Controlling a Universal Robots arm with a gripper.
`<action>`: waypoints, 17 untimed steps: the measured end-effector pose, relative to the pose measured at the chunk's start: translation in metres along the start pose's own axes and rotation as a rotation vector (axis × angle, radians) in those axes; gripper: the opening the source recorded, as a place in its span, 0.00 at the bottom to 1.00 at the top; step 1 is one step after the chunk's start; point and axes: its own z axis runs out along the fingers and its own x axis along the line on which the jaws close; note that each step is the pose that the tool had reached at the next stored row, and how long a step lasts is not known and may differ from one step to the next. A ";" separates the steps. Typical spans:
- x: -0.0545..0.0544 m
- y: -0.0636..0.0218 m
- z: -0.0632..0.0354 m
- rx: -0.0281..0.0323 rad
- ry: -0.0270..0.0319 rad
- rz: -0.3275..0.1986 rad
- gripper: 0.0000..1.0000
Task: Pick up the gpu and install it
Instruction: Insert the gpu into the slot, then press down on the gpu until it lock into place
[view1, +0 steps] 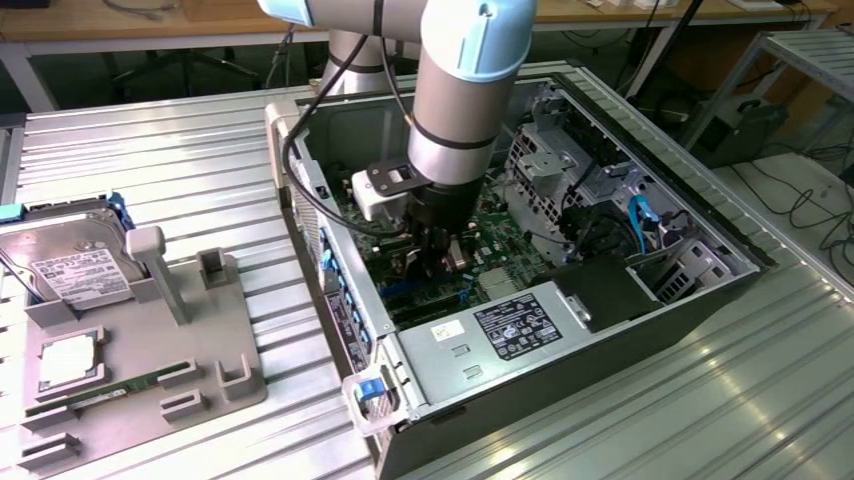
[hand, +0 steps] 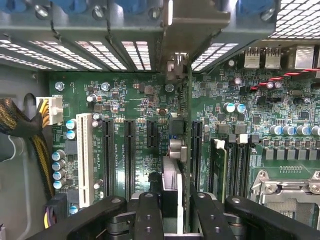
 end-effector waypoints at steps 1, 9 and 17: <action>0.000 0.0000 0.0000 0.0000 0.0000 0.000 0.28; 0.000 0.0001 0.0000 -0.0002 0.0079 0.000 0.28; 0.000 0.0001 0.0002 -0.0001 0.0077 0.000 0.28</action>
